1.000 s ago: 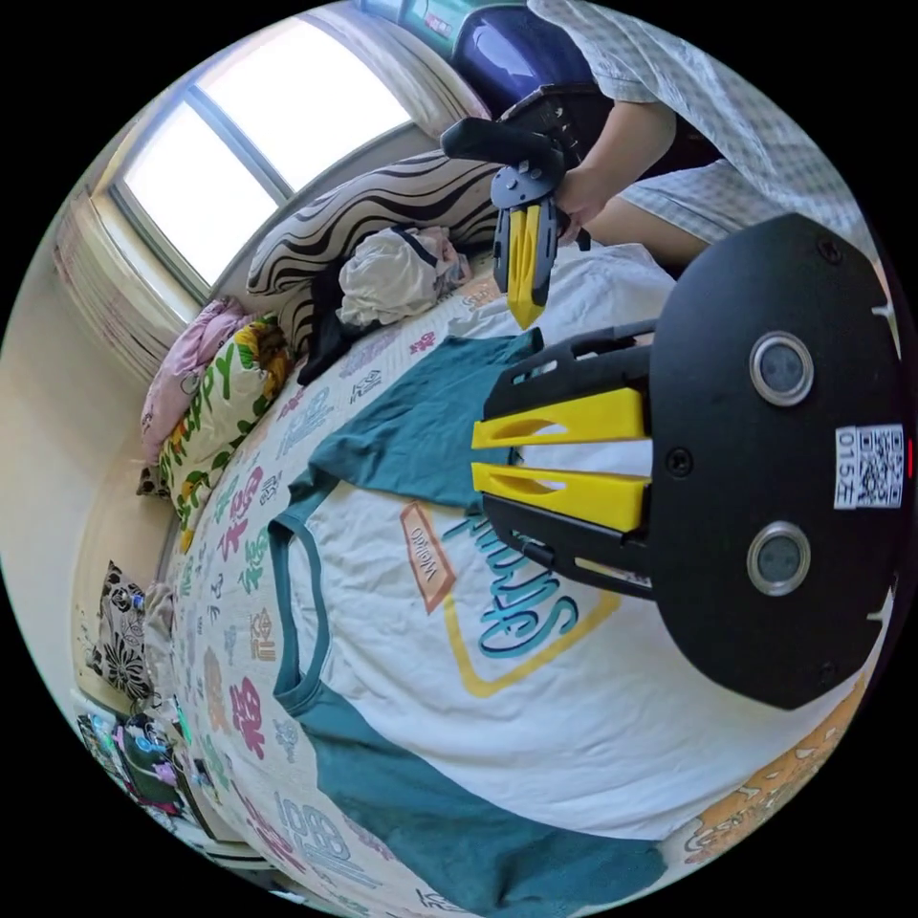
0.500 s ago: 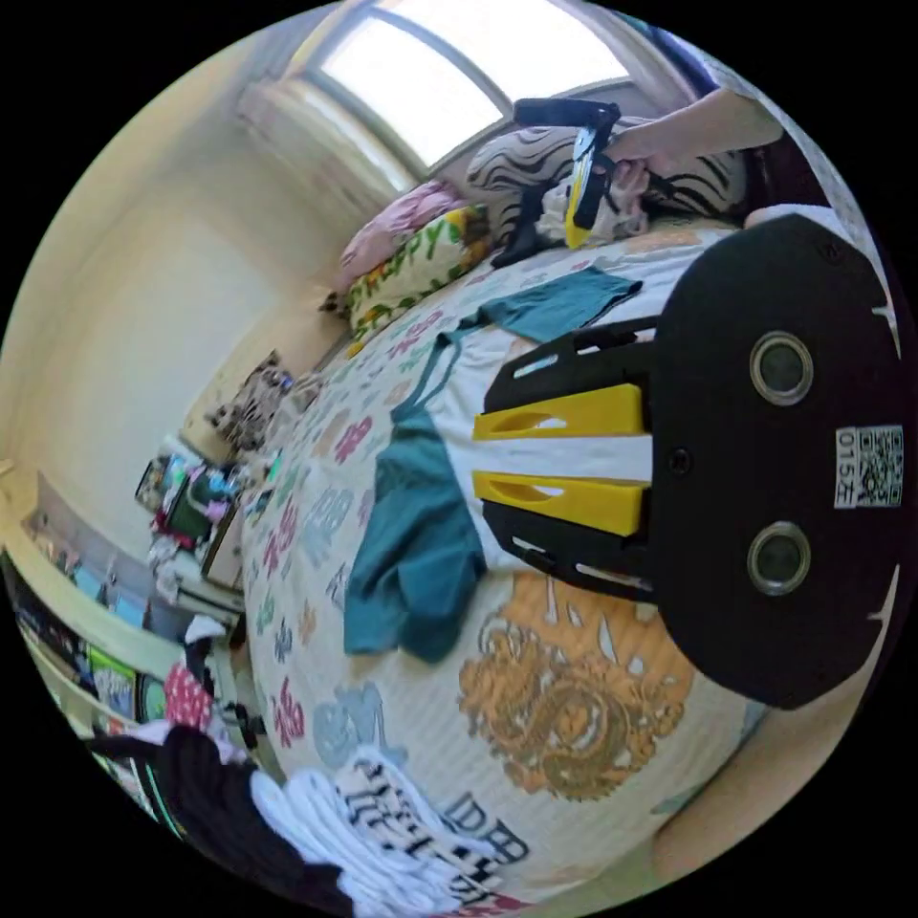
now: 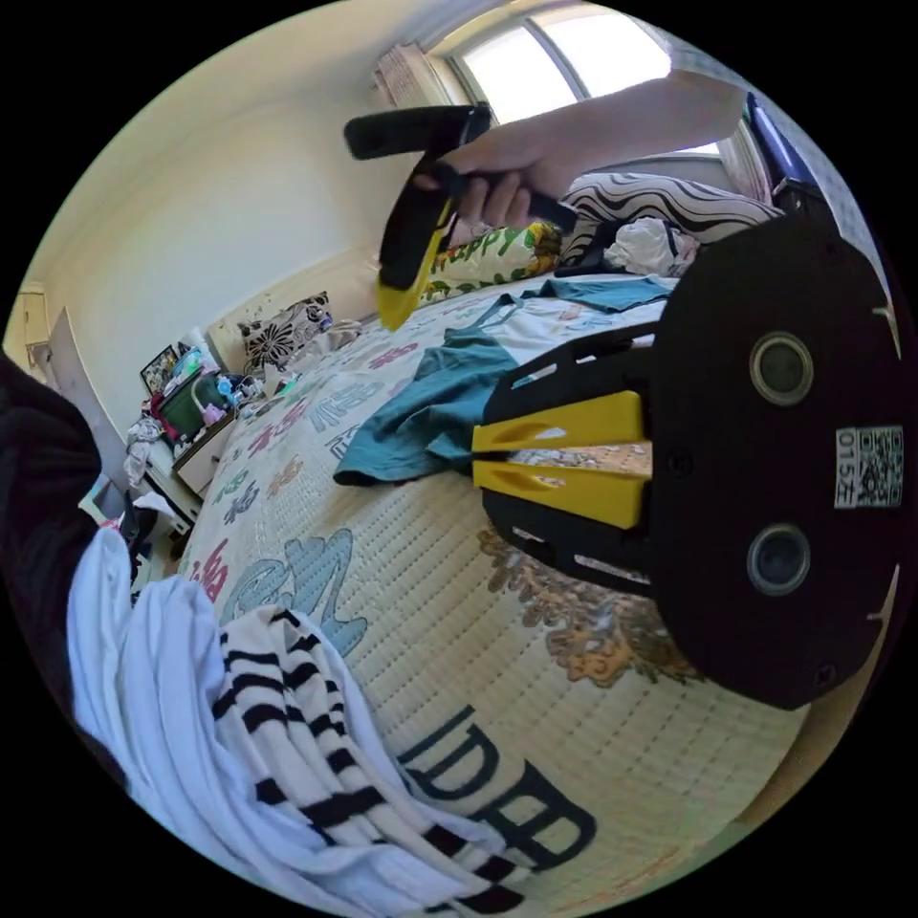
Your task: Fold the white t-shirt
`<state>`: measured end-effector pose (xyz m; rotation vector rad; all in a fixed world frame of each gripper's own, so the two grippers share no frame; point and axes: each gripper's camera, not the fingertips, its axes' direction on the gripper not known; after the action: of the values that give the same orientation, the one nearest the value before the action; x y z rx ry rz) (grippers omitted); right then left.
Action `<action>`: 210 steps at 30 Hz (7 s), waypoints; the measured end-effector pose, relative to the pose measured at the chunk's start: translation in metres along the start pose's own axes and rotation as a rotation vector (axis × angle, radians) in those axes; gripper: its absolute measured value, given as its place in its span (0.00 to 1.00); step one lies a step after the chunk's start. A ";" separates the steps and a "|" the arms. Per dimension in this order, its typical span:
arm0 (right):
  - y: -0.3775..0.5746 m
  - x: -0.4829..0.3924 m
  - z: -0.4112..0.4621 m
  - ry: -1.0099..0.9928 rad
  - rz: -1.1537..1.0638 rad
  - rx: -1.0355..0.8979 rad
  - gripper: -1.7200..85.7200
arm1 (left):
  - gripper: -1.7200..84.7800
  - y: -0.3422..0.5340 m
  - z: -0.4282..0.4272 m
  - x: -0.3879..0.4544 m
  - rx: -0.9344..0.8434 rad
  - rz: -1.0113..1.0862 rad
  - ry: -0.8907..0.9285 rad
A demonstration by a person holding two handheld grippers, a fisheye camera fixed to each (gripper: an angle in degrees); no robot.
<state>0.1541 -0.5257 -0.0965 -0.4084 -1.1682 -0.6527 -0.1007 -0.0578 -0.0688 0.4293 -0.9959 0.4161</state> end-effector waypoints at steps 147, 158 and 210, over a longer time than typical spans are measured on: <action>0.553 0.008 -0.486 0.019 0.958 0.199 0.16 | 0.16 -0.025 0.055 0.145 -0.513 0.313 -0.190; 0.558 0.039 -0.492 -0.130 0.949 0.189 0.02 | 0.03 -0.029 0.079 0.141 -0.717 0.322 -0.110; 0.481 0.146 -0.462 0.061 0.884 0.369 0.03 | 0.07 -0.073 0.097 0.246 -0.407 0.556 -0.165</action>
<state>0.8356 -0.4853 -0.1050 -0.5266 -0.8991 0.3127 -0.0135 -0.1360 0.1796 -0.1954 -1.3267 0.6639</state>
